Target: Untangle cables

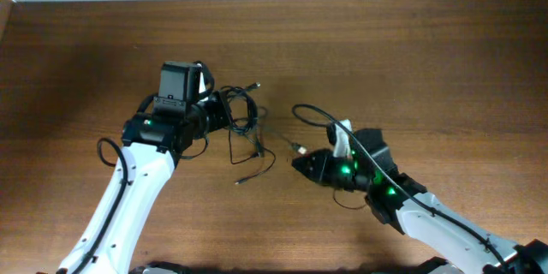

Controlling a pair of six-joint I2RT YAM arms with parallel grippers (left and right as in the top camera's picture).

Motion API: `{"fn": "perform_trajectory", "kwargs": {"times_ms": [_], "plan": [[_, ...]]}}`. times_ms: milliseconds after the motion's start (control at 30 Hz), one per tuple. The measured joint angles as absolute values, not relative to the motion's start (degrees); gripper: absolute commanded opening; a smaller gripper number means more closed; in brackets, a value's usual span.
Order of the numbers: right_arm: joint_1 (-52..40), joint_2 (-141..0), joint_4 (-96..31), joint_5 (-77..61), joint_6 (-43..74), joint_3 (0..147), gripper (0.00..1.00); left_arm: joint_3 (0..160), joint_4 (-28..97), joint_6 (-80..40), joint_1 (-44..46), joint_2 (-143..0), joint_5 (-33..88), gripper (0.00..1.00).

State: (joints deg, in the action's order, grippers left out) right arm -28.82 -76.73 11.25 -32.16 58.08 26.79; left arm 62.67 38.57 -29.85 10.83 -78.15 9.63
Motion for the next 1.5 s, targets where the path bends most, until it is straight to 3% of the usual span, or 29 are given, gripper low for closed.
{"fn": "perform_trajectory", "kwargs": {"times_ms": [167,333,533,733,800,933,1100,1300,1400,1500], "plan": [[-28.8,-76.7,10.0,-29.6,57.6,26.3,0.31,62.7,38.3,-21.8,10.7,-78.2,9.5,0.00],[-28.8,-76.7,20.4,-36.0,54.6,26.1,0.39,62.7,38.3,-9.7,10.7,-78.2,10.9,0.00],[-28.8,-76.7,30.7,-41.4,54.5,26.2,0.43,62.7,38.3,5.2,10.7,-78.3,23.2,0.00],[-28.8,-76.7,31.4,-40.9,66.8,26.2,0.51,62.7,38.3,9.3,10.7,-79.7,30.9,0.00],[-28.8,-76.7,31.4,-39.7,71.8,26.2,0.45,62.7,38.3,9.5,11.2,-80.3,32.2,0.00],[-28.8,-76.7,31.7,-38.2,77.6,26.3,0.06,62.7,38.2,9.7,14.3,-80.6,33.1,0.00],[-28.8,-76.7,31.4,-38.4,79.0,26.2,0.04,62.7,37.4,10.1,16.3,-80.6,32.4,0.00],[-28.5,-76.7,31.8,-45.2,62.7,26.2,0.04,62.7,37.1,9.4,17.6,-80.6,26.0,0.00],[-28.4,-76.7,30.6,-47.8,56.4,26.4,0.04,62.7,37.1,4.9,18.4,-80.6,22.7,0.00],[-28.2,-76.6,21.6,-47.7,52.4,27.6,0.04,62.0,37.0,-5.2,19.4,-80.6,17.0,0.00]]}}
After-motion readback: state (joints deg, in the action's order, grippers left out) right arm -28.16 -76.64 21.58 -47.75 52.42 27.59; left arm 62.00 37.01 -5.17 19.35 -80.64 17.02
